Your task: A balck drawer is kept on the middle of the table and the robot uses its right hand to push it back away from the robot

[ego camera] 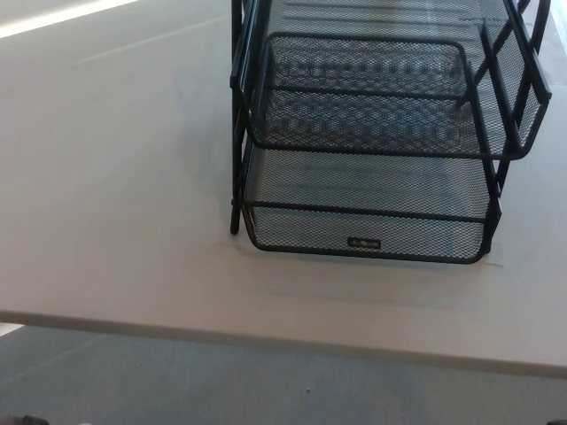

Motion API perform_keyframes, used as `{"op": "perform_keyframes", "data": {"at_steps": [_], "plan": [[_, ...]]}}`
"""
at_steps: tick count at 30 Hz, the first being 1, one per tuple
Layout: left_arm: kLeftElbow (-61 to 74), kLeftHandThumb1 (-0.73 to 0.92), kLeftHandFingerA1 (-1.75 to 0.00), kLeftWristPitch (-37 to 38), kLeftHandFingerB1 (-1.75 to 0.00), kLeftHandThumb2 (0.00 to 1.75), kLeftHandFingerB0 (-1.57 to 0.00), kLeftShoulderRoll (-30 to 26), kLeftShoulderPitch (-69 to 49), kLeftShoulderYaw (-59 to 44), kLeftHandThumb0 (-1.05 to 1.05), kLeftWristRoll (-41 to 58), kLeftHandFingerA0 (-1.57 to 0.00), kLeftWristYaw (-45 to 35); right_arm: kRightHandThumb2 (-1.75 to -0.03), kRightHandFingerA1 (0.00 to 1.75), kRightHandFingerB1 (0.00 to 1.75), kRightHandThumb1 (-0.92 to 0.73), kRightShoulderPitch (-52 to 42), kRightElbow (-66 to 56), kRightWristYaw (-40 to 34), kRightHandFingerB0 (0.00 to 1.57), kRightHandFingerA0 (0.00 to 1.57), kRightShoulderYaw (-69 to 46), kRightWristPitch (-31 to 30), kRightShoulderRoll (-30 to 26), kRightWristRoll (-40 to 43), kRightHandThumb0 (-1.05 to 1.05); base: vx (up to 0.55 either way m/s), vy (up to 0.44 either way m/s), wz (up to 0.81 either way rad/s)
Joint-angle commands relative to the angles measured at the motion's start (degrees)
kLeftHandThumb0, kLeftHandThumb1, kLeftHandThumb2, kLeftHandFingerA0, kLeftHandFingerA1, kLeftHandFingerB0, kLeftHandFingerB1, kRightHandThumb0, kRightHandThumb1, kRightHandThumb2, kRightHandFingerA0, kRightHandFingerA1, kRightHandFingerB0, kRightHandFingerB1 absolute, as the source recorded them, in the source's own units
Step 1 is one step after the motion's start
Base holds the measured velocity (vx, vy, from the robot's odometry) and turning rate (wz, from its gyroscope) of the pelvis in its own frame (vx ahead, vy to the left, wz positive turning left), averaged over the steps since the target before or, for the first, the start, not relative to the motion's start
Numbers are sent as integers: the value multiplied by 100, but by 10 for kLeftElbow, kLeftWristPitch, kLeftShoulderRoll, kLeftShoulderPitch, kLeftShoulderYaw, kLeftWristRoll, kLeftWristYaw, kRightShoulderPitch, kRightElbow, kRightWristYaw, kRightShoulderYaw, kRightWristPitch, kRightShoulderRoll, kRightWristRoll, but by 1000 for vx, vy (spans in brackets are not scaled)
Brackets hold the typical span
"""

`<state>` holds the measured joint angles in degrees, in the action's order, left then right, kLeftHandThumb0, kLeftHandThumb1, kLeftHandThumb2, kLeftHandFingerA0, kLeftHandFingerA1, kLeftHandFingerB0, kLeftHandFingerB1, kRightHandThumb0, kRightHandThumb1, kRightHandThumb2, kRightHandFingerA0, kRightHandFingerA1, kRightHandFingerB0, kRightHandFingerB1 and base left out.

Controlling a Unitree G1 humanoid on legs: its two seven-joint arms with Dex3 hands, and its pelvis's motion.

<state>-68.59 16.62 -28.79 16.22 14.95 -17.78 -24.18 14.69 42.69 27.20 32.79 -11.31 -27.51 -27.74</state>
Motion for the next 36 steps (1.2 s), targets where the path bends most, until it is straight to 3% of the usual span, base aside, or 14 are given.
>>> {"op": "perform_keyframes", "data": {"at_steps": [1,4,14,36], "plan": [[-4,76,-37,9,-33,62,-33,-12,-8,-2,-56,-5,-47,4,-61,46,40,-72,34,144,-49,51,60,2,21,32,-19,-47,0,0,0],[-3,72,-38,8,-32,63,-32,-12,-5,-1,-57,-6,-48,3,-61,46,40,-72,40,164,-39,49,52,-4,25,40,-9,-45,0,0,0],[2,72,-38,2,-32,63,-31,-11,-2,-1,-57,-5,-48,1,-63,45,41,-76,50,213,-62,52,60,-8,74,43,-18,-45,0,0,0],[-4,72,-38,8,-32,63,-32,-12,-4,-3,-57,-4,-46,-1,-63,45,40,-74,55,239,-64,50,59,-32,86,50,-12,-48,0,0,0]]}}
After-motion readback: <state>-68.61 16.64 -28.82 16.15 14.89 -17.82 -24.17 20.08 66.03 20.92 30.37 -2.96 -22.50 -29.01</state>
